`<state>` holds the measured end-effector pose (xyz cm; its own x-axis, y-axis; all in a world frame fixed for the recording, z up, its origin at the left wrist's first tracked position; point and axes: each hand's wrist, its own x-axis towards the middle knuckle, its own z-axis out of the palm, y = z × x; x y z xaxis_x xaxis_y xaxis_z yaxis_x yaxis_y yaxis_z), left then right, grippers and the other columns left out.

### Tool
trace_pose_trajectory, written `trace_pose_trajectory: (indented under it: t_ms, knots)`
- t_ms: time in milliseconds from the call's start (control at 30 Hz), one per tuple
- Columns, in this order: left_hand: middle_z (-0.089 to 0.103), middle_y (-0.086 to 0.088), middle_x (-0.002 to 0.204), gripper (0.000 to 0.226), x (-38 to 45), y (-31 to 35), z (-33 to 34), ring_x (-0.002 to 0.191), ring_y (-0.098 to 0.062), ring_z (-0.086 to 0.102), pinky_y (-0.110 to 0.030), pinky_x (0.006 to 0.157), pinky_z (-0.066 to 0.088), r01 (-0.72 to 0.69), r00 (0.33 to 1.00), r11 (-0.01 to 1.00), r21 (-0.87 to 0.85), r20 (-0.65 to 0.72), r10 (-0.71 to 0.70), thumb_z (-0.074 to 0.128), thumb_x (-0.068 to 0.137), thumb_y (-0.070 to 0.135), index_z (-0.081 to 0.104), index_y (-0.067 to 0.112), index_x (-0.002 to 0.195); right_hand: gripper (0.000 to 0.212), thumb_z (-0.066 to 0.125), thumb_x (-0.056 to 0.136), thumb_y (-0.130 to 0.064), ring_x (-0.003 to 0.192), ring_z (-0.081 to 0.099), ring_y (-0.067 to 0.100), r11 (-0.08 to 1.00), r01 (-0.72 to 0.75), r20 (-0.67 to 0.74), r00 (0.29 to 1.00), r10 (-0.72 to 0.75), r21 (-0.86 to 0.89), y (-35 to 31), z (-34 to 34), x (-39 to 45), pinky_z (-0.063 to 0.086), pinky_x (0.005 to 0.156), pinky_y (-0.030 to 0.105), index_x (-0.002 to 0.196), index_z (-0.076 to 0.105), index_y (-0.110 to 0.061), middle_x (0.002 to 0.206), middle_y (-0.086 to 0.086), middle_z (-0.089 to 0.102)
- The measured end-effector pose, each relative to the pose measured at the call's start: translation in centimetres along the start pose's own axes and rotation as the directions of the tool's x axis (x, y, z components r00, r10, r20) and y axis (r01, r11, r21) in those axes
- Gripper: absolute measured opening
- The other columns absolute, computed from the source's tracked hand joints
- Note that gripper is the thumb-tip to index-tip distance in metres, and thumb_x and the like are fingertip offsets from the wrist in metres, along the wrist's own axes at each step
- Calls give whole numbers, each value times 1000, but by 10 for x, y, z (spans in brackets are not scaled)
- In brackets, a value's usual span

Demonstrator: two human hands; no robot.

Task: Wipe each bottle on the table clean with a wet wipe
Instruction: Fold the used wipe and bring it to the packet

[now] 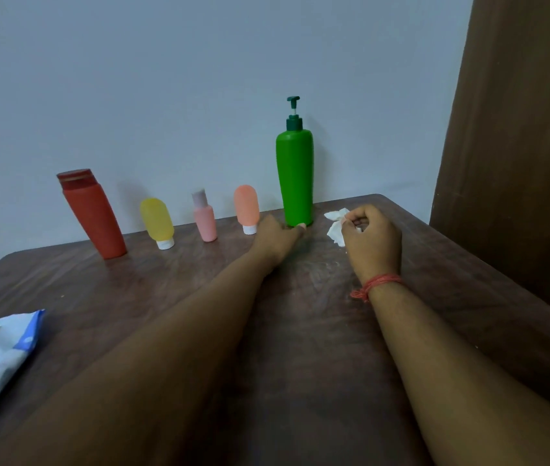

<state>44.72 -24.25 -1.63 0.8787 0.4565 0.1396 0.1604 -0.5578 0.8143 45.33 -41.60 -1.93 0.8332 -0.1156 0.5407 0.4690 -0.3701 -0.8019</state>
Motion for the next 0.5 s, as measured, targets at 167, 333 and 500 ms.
trace_pose_trajectory:
  t_ms: [167,333,500]
  knots:
    - [60,1,90,36,-69,-17,-51,81,-13,53,-30,69,41,25,983,993,-112,185,-4,60,93,55,54,19,95,7,68,86,-11,85,62,18,979,195,161,970,-184,-52,-29,1,-27,46,67,28,81,66,-16,90,-3,65]
    - [67,-1,90,72,-123,-52,-107,84,-15,56,-39,95,45,10,979,946,-325,194,56,54,78,76,63,9,101,9,70,83,-8,83,62,20,893,450,324,841,-432,24,-72,25,-85,52,71,37,83,65,-15,90,-1,65]
    - [72,-4,104,58,-162,-70,-153,94,-13,65,-32,96,49,92,980,849,-520,196,14,47,98,60,60,9,122,10,69,84,-4,86,59,18,854,507,379,772,-510,115,-110,58,-132,52,75,38,87,67,-14,92,-2,60]
